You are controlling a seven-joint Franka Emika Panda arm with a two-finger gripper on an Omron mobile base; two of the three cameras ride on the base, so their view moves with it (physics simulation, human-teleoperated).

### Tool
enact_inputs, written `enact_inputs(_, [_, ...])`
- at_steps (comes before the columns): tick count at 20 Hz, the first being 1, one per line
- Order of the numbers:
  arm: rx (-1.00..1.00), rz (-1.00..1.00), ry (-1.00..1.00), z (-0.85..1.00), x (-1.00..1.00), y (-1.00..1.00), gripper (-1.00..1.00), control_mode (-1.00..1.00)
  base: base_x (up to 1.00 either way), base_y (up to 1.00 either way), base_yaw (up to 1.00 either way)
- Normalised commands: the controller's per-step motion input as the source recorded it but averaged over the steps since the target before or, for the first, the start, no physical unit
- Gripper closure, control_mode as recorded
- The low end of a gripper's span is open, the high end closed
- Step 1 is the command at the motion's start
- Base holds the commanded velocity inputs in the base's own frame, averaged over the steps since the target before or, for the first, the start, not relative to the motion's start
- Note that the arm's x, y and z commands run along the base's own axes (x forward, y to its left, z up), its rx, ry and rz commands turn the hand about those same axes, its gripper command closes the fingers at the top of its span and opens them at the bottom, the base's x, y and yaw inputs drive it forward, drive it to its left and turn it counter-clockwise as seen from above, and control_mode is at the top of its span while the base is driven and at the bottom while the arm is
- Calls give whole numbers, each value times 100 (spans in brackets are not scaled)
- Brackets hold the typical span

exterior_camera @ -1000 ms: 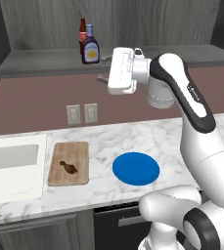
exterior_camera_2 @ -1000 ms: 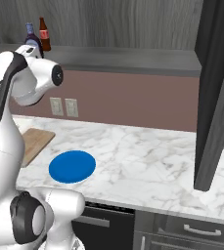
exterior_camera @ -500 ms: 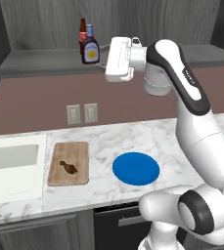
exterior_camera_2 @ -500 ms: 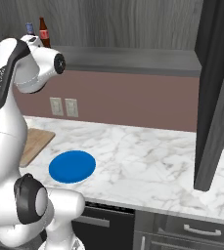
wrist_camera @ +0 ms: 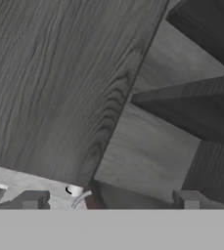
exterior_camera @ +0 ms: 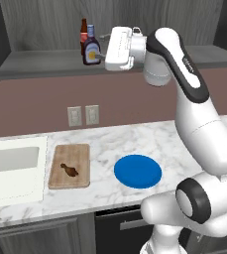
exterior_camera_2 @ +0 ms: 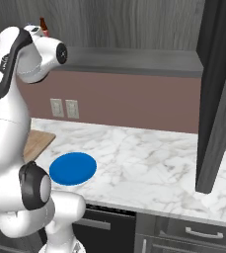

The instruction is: Pick the chicken drumstick from the plate and place it on the cutting board. Then pick the condiment bottle from the cabinet and place it next to the cutting board.

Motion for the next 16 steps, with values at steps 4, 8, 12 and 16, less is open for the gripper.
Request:
enact_inputs(4, [4,-2,0,2,20,-2,-100,-100,0,0,0])
enact_inputs(8, [4,-3,0,0,22,-7,-100,-100,0,0,0])
enact_inputs(12, [3,-3,0,0,24,-7,-100,-100,0,0,0])
enact_inputs(16, [2,-4,1,6,28,-4,-100,-100,0,0,0])
